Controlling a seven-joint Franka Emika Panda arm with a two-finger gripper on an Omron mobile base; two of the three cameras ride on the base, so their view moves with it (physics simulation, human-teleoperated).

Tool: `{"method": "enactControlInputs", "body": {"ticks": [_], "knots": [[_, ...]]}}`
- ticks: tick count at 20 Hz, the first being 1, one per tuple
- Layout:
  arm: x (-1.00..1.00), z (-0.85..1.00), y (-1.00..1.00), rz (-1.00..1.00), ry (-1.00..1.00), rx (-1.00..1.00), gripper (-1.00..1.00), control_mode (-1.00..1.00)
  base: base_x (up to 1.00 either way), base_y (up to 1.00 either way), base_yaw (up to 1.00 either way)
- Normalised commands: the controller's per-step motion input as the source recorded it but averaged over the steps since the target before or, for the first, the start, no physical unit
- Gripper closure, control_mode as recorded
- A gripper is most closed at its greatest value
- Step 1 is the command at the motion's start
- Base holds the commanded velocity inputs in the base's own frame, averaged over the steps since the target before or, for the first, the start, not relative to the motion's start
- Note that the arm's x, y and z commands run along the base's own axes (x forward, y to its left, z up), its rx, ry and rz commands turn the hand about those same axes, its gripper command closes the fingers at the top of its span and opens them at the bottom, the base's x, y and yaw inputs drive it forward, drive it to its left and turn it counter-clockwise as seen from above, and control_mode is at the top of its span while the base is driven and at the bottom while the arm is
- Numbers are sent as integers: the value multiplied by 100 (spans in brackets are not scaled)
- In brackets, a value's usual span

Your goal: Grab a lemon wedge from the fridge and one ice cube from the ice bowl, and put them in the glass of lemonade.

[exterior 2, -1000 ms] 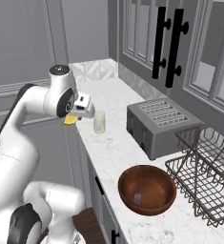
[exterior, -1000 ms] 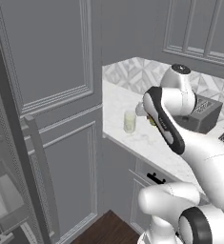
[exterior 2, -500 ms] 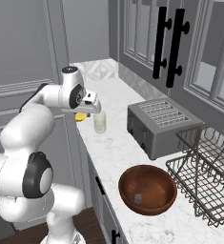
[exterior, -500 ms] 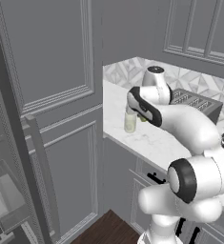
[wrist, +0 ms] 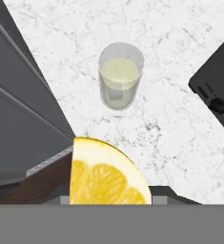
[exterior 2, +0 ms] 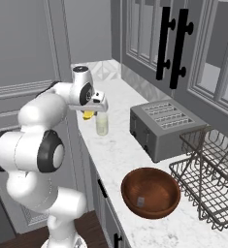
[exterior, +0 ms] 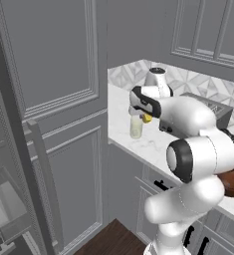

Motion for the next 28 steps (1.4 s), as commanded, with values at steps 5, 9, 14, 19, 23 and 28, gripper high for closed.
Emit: {"method": "enactControlInputs", "body": {"ticks": [5, 9, 14, 19, 23, 28], "knots": [[23, -8, -2, 0, 5, 0, 100, -100, 0, 0, 0], [4, -10, 0, 0, 0, 0, 100, -100, 0, 0, 0], [13, -1, 0, 0, 0, 0, 100, -100, 0, 0, 0], [63, 0, -14, 0, 0, 0, 100, -100, 0, 0, 0], [44, 0, 3, -1, 0, -2, 100, -100, 0, 0, 0], [22, -45, 4, 0, 0, 0, 100, -100, 0, 0, 0]]}}
